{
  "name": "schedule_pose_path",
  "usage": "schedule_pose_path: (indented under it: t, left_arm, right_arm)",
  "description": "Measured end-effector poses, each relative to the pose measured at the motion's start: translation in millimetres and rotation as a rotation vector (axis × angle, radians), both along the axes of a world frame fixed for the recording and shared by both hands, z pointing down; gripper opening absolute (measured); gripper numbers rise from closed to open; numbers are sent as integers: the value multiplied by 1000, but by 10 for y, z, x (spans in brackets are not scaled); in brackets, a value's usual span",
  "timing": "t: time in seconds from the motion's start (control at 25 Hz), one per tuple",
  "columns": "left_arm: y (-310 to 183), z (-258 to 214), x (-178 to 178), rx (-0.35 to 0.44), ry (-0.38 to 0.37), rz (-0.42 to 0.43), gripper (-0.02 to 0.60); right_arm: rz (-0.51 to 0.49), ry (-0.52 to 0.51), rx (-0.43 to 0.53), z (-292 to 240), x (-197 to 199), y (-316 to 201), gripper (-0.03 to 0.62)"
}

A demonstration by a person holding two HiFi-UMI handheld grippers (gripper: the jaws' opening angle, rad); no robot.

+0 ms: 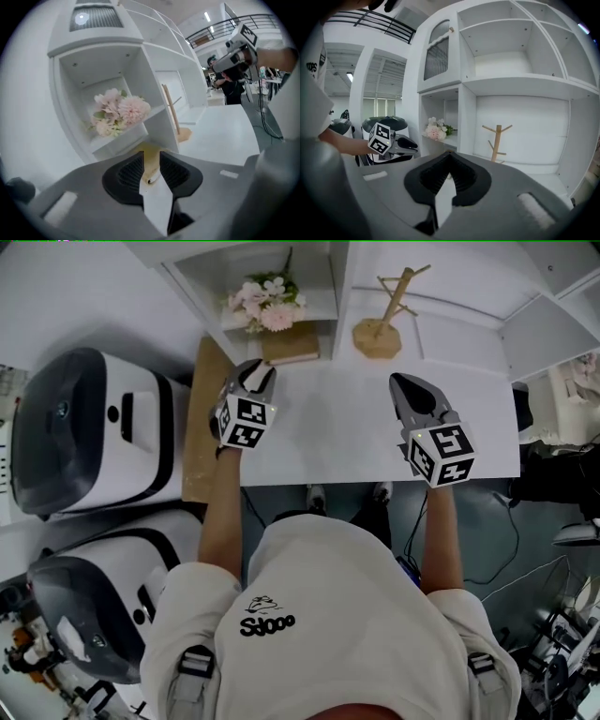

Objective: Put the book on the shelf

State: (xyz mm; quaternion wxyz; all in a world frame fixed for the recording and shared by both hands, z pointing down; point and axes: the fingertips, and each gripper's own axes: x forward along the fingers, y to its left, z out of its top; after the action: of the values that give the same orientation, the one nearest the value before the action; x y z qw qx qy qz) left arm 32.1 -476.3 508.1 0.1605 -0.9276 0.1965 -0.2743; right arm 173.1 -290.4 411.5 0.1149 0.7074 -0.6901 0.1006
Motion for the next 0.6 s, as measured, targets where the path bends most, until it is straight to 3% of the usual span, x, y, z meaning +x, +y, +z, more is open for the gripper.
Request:
schedule_pose_path:
  t: [0.2,0.28,0.6]
  left_arm:
    - [215,-534,-274,-73,219,-42,15]
    - [301,-763,-358,-86,296,-44,17]
    - [601,-1445,-586,-44,426,-42,17]
  right_arm:
    - [-40,34,53,-227,-200,-5,2]
    - [-44,60,73,-322,-258,-17,2]
    - [-66,116,142,-696,-421,-52,2]
